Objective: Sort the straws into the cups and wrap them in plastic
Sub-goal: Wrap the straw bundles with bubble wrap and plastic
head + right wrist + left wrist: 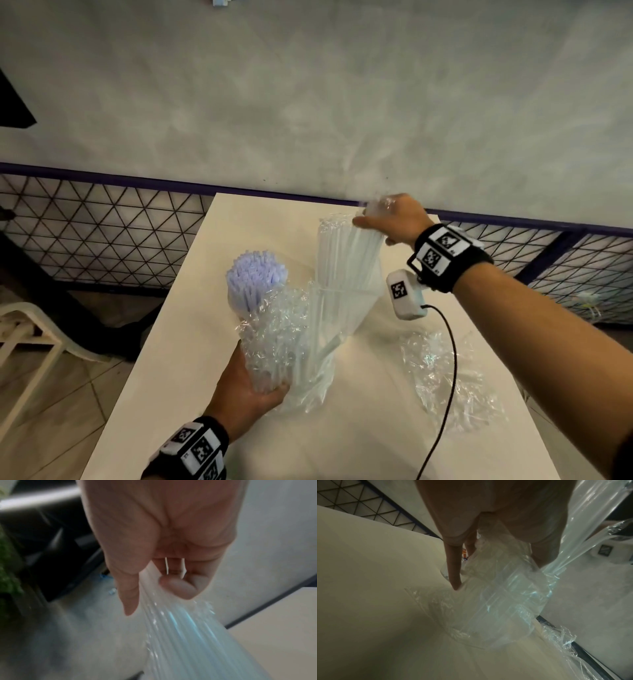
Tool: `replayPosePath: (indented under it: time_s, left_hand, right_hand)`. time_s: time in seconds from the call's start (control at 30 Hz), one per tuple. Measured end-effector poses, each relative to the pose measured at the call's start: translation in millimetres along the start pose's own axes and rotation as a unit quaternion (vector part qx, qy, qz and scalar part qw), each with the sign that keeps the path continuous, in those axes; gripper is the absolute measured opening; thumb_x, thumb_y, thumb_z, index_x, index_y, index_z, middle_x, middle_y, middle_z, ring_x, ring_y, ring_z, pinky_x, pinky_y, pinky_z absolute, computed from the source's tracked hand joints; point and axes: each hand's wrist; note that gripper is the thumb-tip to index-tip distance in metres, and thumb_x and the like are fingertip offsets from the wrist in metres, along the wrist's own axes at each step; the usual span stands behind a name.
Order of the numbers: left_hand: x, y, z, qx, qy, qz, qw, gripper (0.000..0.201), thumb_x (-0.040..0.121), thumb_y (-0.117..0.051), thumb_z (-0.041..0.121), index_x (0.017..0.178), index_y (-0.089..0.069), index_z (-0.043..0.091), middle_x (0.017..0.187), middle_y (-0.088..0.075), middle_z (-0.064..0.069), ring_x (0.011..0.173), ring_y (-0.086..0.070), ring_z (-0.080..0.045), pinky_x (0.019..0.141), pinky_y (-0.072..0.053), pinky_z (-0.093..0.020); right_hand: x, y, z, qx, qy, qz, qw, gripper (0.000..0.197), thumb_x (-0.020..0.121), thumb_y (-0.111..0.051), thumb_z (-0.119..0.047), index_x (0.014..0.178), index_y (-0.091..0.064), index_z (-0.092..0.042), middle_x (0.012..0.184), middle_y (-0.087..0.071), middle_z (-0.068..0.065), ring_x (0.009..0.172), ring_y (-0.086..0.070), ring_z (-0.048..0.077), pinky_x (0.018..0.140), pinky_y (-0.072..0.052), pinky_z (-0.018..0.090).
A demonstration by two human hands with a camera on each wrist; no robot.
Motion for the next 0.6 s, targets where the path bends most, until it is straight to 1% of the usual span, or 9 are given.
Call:
replayPosePath:
  time_s: [0.03,0.1,0.17,0.23,0.3,0.33,0.4,0.53,0.6]
  left_hand:
    - [0,0,0,-0.004,0.003,0.0,1.0,0.085,0.057,-0.09,0.034,0.131,-0.049,0.028,0.119,-0.067,0.013,0.112,-0.064,-0.005,0.102,-0.05,-0.039]
    - [0,0,0,-0.005,0.001,0.0,1.0,0.084,0.057,-0.089,0.034,0.13,-0.049,0.028,0.118,-0.067,0.014,0.111,-0.064,-0.004,0.1,-0.05,-0.033]
    - [0,-1,0,-0.003,-0.004,0.001,1.0,0.083,0.056,-0.089,0.034,0.129,-0.049,0.027,0.116,-0.068,0.014,0.109,-0.064,-0.001,0.096,-0.048,-0.02]
    - [0,-2,-1,-0.008,0.002,0.0,1.0,0.083,0.057,-0.09,0.031,0.129,-0.05,0.024,0.113,-0.069,0.01,0.106,-0.064,-0.001,0.089,-0.046,-0.008]
    - [0,-1,-2,-0.009,0.004,-0.003,1.0,0.081,0.056,-0.09,0.032,0.128,-0.052,0.022,0.112,-0.069,0.009,0.106,-0.065,-0.002,0.089,-0.046,-0.007]
    - [0,-1,-2,-0.01,0.002,-0.002,1.0,0.08,0.056,-0.089,0.034,0.127,-0.052,0.025,0.112,-0.069,0.01,0.106,-0.065,-0.003,0.091,-0.048,-0.011]
    - [-1,-1,-2,-0.024,0.01,-0.001,1.0,0.081,0.055,-0.089,0.034,0.126,-0.052,0.028,0.113,-0.07,0.011,0.105,-0.067,-0.005,0.092,-0.051,-0.019]
    - [-1,-1,-1,-0.033,0.016,0.002,0.999,0.08,0.058,-0.091,0.024,0.128,-0.051,0.024,0.113,-0.07,0.008,0.104,-0.067,-0.004,0.087,-0.05,-0.01]
    - [-2,-1,0,-0.015,0.009,0.0,1.0,0.081,0.056,-0.089,0.034,0.127,-0.051,0.027,0.112,-0.068,0.016,0.105,-0.065,-0.001,0.09,-0.048,-0.01]
  right_hand:
    - [2,-7,6,-0.048,-0.007,-0.003,0.999,0.048,0.067,-0.086,-0.049,0.097,-0.066,-0.017,0.092,-0.064,-0.002,0.081,-0.061,0.016,0.074,-0.052,0.032]
    - [4,-16,17,-0.115,0.001,0.027,0.993,0.084,0.06,-0.087,-0.056,0.127,-0.053,-0.017,0.125,-0.051,0.003,0.112,-0.054,0.021,0.1,-0.046,0.035]
    - [6,-21,22,-0.108,0.054,0.063,0.991,0.111,0.057,-0.089,-0.054,0.146,-0.034,-0.02,0.146,-0.033,0.008,0.134,-0.036,0.027,0.113,-0.034,0.04]
    - [7,-26,27,-0.113,0.145,0.048,0.982,0.115,0.06,-0.089,-0.053,0.151,-0.024,-0.024,0.157,-0.023,0.006,0.143,-0.023,0.026,0.117,-0.027,0.042]
    - [7,-32,34,-0.16,0.203,0.003,0.966,0.108,0.066,-0.086,-0.052,0.152,-0.025,-0.028,0.16,-0.024,0.001,0.147,-0.021,0.022,0.119,-0.025,0.043]
    - [8,-35,38,-0.174,0.21,-0.01,0.962,0.104,0.068,-0.085,-0.051,0.151,-0.027,-0.028,0.16,-0.027,-0.001,0.146,-0.025,0.02,0.118,-0.027,0.044]
    - [10,-40,46,-0.162,0.206,0.005,0.965,0.102,0.067,-0.086,-0.049,0.15,-0.03,-0.027,0.158,-0.031,-0.003,0.144,-0.032,0.017,0.116,-0.032,0.04]
    - [20,-40,48,-0.142,0.229,0.072,0.96,0.112,0.059,-0.089,-0.053,0.15,-0.028,-0.029,0.159,-0.028,-0.004,0.144,-0.031,0.018,0.111,-0.032,0.039]
    - [26,-39,48,-0.214,0.258,0.045,0.941,0.109,0.065,-0.082,-0.059,0.153,-0.025,-0.029,0.161,-0.025,-0.003,0.148,-0.024,0.019,0.115,-0.029,0.043]
Point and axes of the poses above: each hand's wrist, its own x-axis towards the middle knuckle, its own y-axis out of the back of the hand, z = x × y
